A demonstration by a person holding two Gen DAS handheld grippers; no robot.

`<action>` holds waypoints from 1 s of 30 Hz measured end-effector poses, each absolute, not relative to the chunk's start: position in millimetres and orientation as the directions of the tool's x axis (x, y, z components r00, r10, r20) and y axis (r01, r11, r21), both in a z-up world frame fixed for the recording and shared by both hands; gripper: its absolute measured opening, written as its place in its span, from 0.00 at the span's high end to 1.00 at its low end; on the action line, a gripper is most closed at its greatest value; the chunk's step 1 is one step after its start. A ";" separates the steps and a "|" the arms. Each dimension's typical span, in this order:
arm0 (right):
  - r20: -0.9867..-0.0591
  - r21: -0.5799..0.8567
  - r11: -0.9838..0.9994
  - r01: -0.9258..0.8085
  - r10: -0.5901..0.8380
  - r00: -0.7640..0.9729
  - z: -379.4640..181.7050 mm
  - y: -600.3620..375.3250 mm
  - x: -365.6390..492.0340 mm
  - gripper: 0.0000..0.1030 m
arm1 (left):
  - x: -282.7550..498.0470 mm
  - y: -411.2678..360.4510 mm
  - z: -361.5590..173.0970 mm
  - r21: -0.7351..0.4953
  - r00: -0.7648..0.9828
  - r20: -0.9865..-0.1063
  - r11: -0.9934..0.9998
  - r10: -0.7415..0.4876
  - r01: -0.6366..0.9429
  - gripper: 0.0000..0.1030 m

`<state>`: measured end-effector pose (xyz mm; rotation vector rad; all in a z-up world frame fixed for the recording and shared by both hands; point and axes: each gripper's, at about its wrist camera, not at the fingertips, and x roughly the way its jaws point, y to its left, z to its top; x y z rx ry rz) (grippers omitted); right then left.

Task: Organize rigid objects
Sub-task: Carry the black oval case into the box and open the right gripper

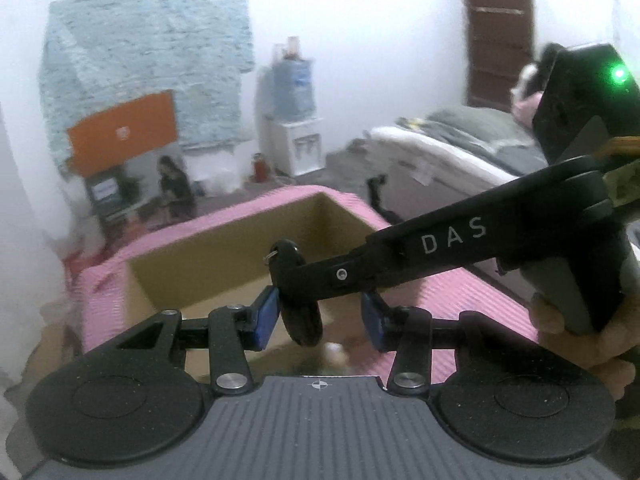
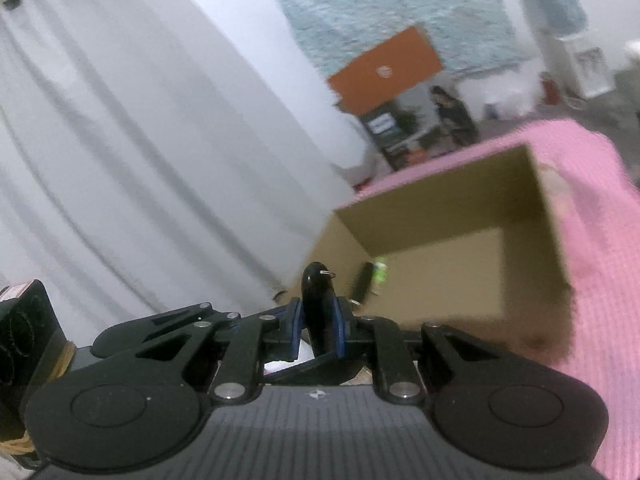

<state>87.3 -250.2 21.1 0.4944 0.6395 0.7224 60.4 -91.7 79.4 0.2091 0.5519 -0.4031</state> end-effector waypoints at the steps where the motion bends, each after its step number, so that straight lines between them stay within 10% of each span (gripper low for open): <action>1: -0.362 0.611 0.645 -0.458 0.743 0.563 23.2 -242.3 94.2 0.83 | 67.1 -88.5 80.5 0.080 0.777 -0.549 0.907 -0.307 0.414 0.57; 17: -0.582 0.718 0.625 -0.305 0.780 0.229 -32.0 -144.5 258.1 0.83 | 179.0 -13.1 38.9 -0.019 0.631 -0.748 0.957 -0.207 0.291 0.56; 30: -0.550 0.725 0.615 -0.310 0.788 0.276 -21.1 -156.0 249.2 0.81 | 152.2 5.3 59.2 -0.054 0.689 -0.684 0.959 -0.240 0.280 0.43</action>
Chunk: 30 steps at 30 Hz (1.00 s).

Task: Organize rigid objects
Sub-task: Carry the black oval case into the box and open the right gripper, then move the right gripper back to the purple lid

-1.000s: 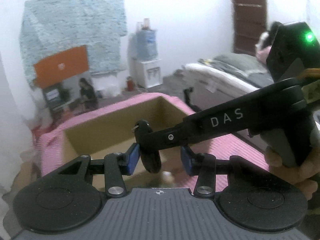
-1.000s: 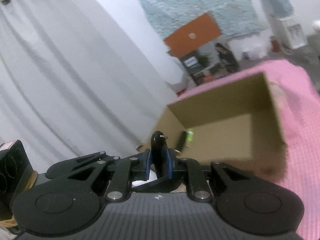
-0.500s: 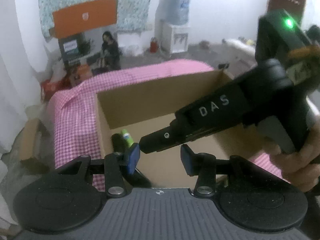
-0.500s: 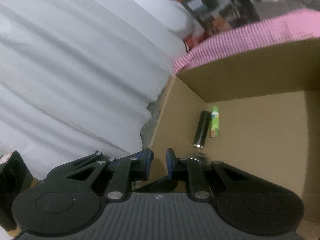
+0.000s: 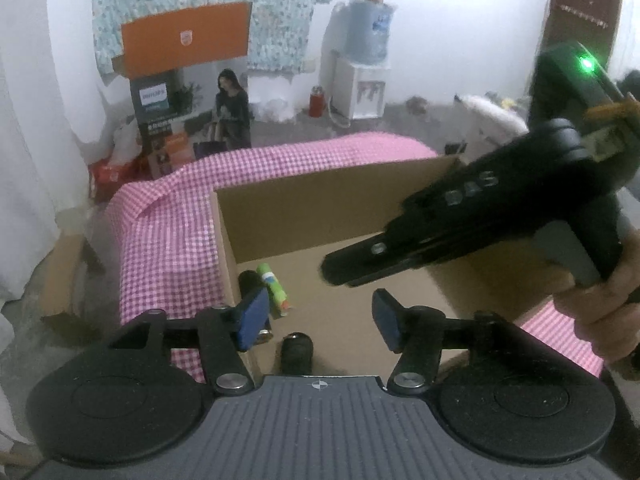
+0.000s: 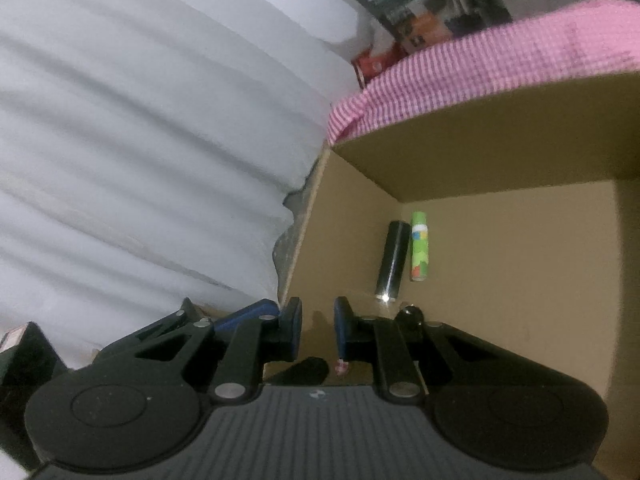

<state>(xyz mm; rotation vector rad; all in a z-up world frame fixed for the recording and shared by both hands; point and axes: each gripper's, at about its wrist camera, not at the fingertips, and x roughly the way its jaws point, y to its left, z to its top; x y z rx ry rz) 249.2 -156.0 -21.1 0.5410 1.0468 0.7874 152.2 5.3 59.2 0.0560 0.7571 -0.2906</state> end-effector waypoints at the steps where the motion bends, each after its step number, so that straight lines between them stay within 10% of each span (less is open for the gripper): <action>1: -0.540 0.725 0.612 -0.315 0.790 0.291 -17.0 -161.4 243.4 0.81 | 148.1 5.9 62.3 -0.056 0.697 -0.675 0.958 -0.244 0.281 0.40; 7: -0.479 0.706 0.610 -0.359 0.785 0.392 8.0 -196.5 186.0 0.78 | 111.5 6.7 81.8 -0.050 0.744 -0.612 0.952 -0.268 0.302 0.26; 11: -0.466 0.671 0.639 -0.377 0.759 0.455 10.4 -213.2 145.3 0.50 | 83.7 3.4 84.7 -0.048 0.752 -0.593 0.945 -0.287 0.322 0.16; 30: -0.622 0.494 0.819 -0.293 0.568 0.540 -67.7 -226.0 30.9 0.50 | 34.3 -47.4 -21.6 0.000 0.564 -0.777 0.895 -0.280 0.446 0.09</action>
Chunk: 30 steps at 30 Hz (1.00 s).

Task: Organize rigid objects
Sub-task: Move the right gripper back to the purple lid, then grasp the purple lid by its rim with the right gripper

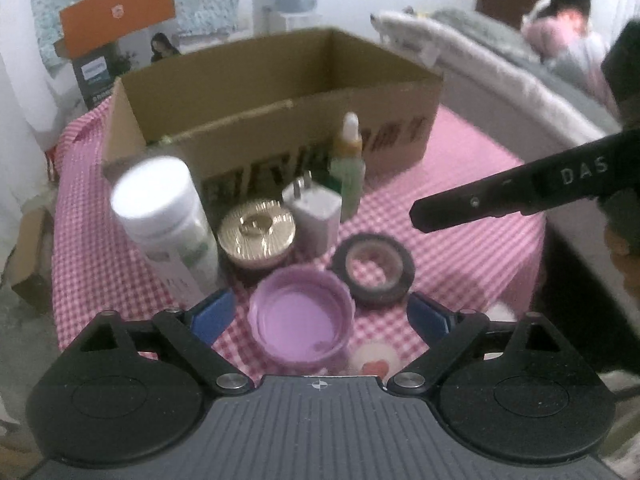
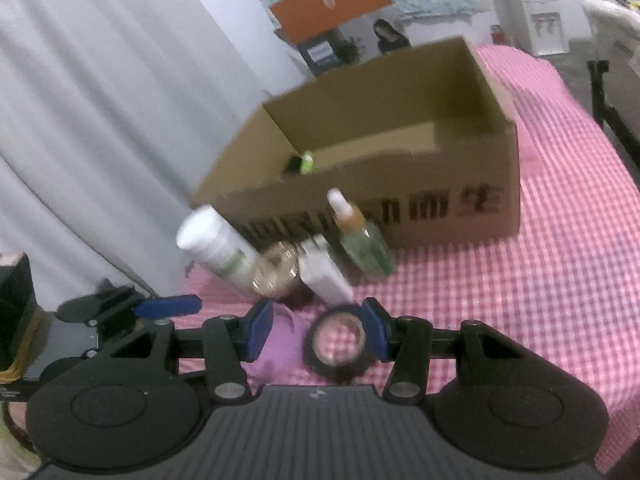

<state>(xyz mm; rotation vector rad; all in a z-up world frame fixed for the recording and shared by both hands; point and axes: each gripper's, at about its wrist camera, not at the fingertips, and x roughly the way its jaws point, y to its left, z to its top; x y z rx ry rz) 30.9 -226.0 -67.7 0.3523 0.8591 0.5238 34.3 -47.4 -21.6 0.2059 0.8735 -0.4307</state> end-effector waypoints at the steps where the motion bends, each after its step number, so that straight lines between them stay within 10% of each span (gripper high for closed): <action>1: -0.623 0.504 0.811 -0.297 0.579 0.525 -71.6 -223.4 30.6 0.50 | 34.8 -48.5 -24.9 0.009 0.557 -0.784 0.892 -0.274 0.451 0.09; 30: -0.711 0.386 0.817 -0.428 0.559 0.426 -104.8 -141.8 51.5 0.63 | 43.4 -32.2 -57.2 0.020 0.539 -0.811 0.911 -0.226 0.412 0.29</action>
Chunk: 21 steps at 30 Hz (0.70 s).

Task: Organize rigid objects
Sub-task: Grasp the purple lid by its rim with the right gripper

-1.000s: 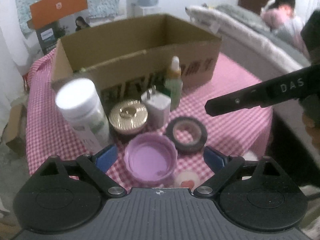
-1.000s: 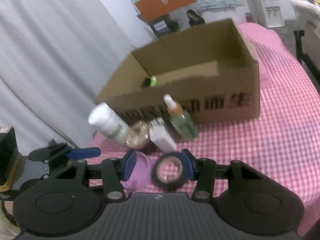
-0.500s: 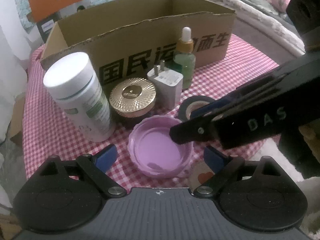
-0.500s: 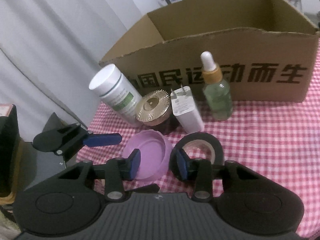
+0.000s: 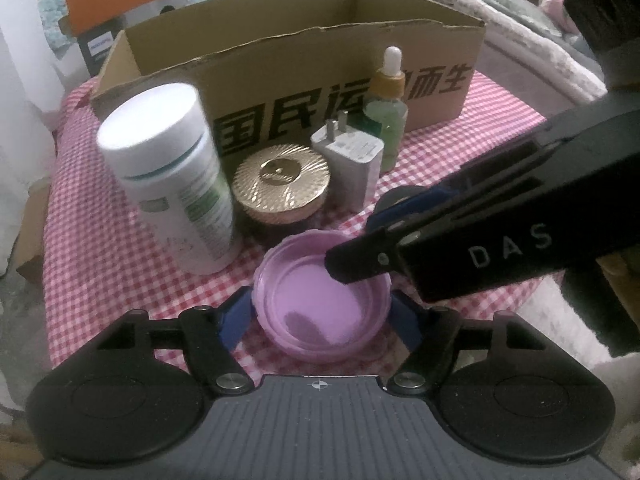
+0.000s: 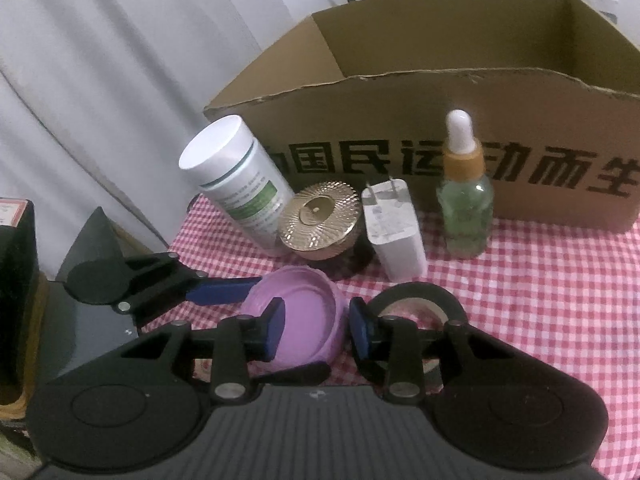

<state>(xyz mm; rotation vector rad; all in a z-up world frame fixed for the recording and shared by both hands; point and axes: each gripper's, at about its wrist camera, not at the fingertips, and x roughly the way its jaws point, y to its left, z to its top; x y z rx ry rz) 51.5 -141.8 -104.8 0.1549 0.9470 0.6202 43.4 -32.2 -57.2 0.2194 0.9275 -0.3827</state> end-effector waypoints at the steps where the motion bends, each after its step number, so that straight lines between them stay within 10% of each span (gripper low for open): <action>1: -0.714 0.377 0.818 -0.435 0.556 0.426 -104.6 -139.4 51.9 0.63 | 42.1 -29.6 -57.2 0.017 0.539 -0.811 0.912 -0.227 0.410 0.29; 21: -0.754 0.221 0.799 -0.559 0.503 0.422 -109.2 -104.7 53.9 0.78 | 41.7 -16.6 -58.4 -0.004 0.555 -0.799 0.925 -0.232 0.381 0.28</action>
